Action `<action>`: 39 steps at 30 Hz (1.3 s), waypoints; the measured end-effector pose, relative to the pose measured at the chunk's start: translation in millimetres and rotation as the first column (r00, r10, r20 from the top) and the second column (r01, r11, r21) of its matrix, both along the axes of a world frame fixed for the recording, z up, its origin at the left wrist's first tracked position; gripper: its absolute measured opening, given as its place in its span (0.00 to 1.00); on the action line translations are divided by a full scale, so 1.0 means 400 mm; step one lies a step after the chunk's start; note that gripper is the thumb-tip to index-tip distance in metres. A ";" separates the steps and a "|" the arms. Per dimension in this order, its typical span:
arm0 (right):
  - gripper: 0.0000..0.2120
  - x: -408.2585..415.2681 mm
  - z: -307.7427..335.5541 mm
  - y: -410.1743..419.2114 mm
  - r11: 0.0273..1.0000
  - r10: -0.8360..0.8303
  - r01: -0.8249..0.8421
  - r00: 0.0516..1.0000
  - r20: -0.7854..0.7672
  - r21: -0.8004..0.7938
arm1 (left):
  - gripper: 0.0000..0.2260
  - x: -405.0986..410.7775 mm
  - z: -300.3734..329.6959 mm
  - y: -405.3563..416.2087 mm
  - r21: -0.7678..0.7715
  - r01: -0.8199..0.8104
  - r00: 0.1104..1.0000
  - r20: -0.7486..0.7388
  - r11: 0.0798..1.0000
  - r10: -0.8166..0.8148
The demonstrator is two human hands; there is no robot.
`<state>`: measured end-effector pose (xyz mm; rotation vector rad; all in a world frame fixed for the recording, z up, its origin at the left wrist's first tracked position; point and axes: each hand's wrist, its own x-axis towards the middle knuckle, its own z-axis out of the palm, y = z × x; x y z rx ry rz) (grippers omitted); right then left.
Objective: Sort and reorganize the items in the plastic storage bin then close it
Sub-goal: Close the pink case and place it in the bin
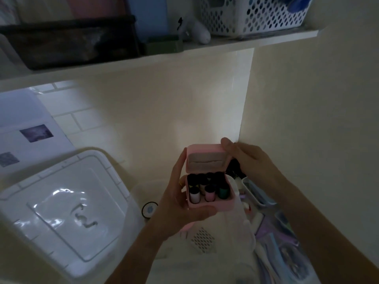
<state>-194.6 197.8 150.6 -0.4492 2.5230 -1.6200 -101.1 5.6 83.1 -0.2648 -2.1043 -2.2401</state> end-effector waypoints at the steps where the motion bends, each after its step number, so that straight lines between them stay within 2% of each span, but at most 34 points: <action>1: 0.35 0.006 -0.007 0.006 0.999 -0.026 0.025 0.999 -0.027 -0.040 | 0.56 -0.001 -0.003 -0.003 -0.002 -0.011 1.000 0.002 1.000 0.011; 2: 0.31 0.014 -0.013 0.013 0.993 -0.046 0.042 0.998 -0.035 -0.110 | 0.56 -0.003 -0.006 -0.005 -0.009 -0.022 1.000 0.002 1.000 0.022; 4: 0.15 0.036 -0.019 0.028 0.962 -0.062 0.054 0.998 -0.021 -0.269 | 0.57 -0.007 -0.009 -0.007 -0.029 -0.034 0.999 -0.006 0.999 0.034; 5: 0.11 0.051 -0.021 0.033 0.946 -0.048 0.038 0.999 -0.025 -0.322 | 0.57 -0.008 -0.010 -0.006 -0.036 -0.037 0.999 -0.012 0.999 0.036; 7: 0.14 0.089 -0.032 0.035 0.944 0.025 -0.052 0.996 -0.086 -0.325 | 0.57 -0.009 -0.011 -0.003 -0.039 -0.043 0.999 -0.022 0.998 0.042; 10: 0.14 0.135 -0.047 0.032 0.974 0.135 -0.171 0.965 -0.223 -0.150 | 0.58 -0.013 -0.012 0.003 -0.044 -0.040 0.999 -0.034 0.998 0.038; 12: 0.13 0.134 -0.062 0.030 0.985 0.118 -0.147 0.954 -0.277 -0.088 | 0.58 -0.014 -0.011 0.005 -0.057 -0.041 0.998 -0.045 0.998 0.038; 14: 0.14 0.130 -0.076 0.024 0.986 0.062 -0.104 0.955 -0.290 -0.131 | 0.58 -0.015 -0.011 0.009 -0.066 -0.030 0.998 -0.056 0.997 0.026; 19: 0.08 0.141 -0.085 -0.009 0.963 -0.116 0.047 0.962 -0.249 -0.267 | 0.57 -0.016 -0.010 0.017 -0.057 -0.042 0.997 -0.066 0.998 0.038; 23: 0.11 0.145 -0.111 -0.019 0.945 -0.142 0.091 0.980 -0.140 -0.315 | 0.58 -0.018 -0.010 0.014 -0.052 -0.058 0.995 -0.081 0.997 0.054; 28: 0.09 0.129 -0.117 -0.017 0.940 -0.240 0.200 0.964 -0.118 -0.276 | 0.56 -0.019 -0.006 0.011 -0.038 -0.054 0.996 -0.080 0.998 0.051; 33: 0.06 0.122 -0.126 -0.027 0.925 -0.285 0.241 0.951 -0.117 -0.294 | 0.56 -0.023 -0.008 0.011 -0.013 -0.041 0.997 -0.071 0.999 0.040; 37: 0.03 0.109 -0.114 -0.007 0.854 -0.353 0.304 0.935 -0.040 -0.422 | 0.55 -0.032 -0.011 0.002 0.017 -0.028 0.998 -0.062 0.999 0.029; 39: 0.05 0.093 -0.113 0.014 0.828 -0.359 0.315 0.933 -0.007 -0.464 | 0.53 -0.038 -0.014 -0.006 0.034 -0.021 0.998 -0.062 0.999 0.023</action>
